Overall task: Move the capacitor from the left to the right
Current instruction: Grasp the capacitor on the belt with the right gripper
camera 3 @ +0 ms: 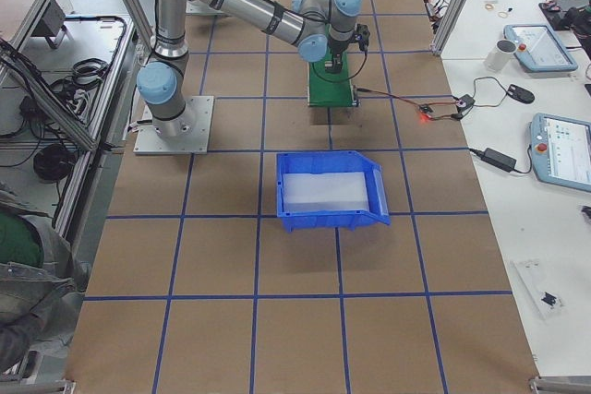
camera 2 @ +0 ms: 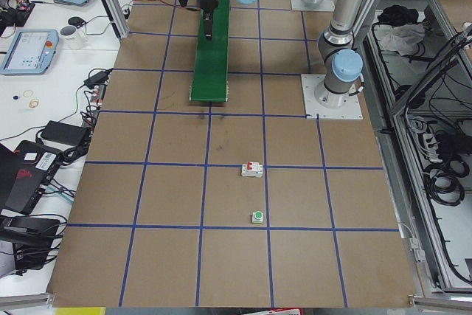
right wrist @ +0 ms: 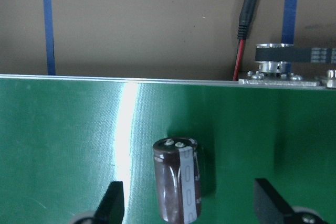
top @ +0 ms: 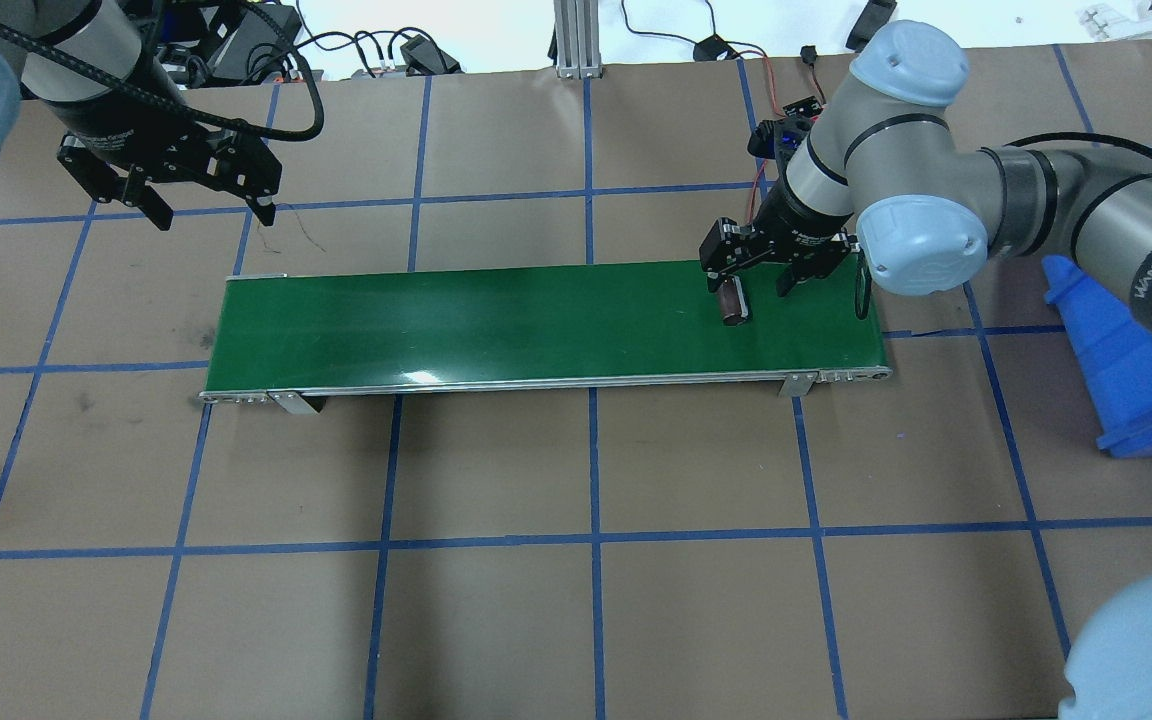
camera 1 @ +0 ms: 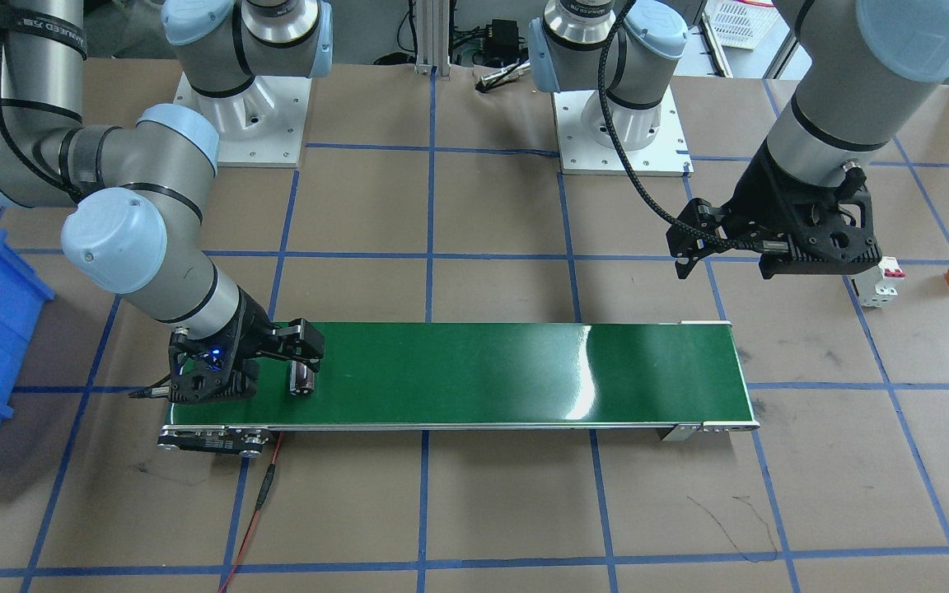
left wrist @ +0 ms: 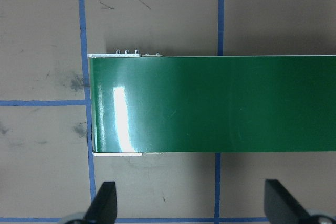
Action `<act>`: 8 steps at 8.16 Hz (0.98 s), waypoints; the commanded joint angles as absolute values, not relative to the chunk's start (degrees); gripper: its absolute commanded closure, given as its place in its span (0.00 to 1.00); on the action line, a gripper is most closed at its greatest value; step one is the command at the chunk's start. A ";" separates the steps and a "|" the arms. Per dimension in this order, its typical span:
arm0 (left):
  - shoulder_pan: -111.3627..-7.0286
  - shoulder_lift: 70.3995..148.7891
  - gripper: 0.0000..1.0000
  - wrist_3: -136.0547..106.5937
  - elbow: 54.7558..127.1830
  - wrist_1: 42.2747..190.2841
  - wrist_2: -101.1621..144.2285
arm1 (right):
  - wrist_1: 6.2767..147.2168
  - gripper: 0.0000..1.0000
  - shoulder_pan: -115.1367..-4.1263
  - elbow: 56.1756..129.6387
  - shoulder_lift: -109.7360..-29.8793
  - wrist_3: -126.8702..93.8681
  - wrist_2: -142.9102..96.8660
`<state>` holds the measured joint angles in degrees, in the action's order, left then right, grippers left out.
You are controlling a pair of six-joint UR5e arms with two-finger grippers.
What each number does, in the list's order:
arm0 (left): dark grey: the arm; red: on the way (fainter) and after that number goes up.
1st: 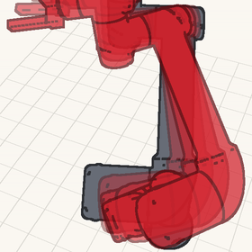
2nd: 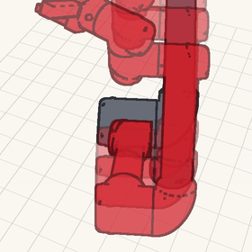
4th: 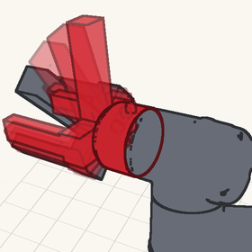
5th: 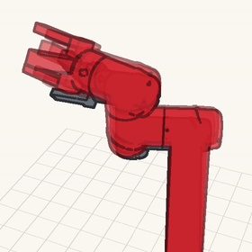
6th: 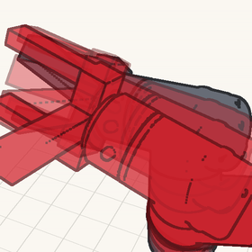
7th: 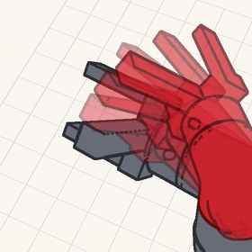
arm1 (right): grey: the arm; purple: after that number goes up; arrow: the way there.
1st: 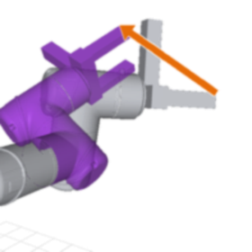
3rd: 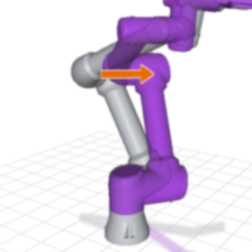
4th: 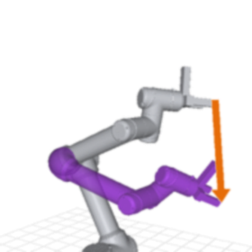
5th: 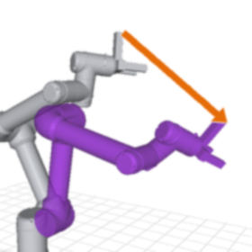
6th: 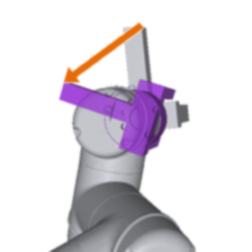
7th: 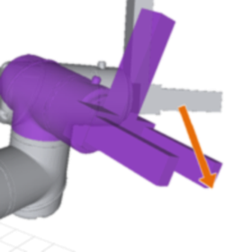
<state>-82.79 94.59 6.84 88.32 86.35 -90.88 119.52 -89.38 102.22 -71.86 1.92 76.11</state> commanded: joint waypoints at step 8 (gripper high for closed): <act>-82.71 94.39 0.00 7.56 89.56 85.69 -90.70 | 118.92 1.00 -88.95 102.66 -72.85 5.98 83.31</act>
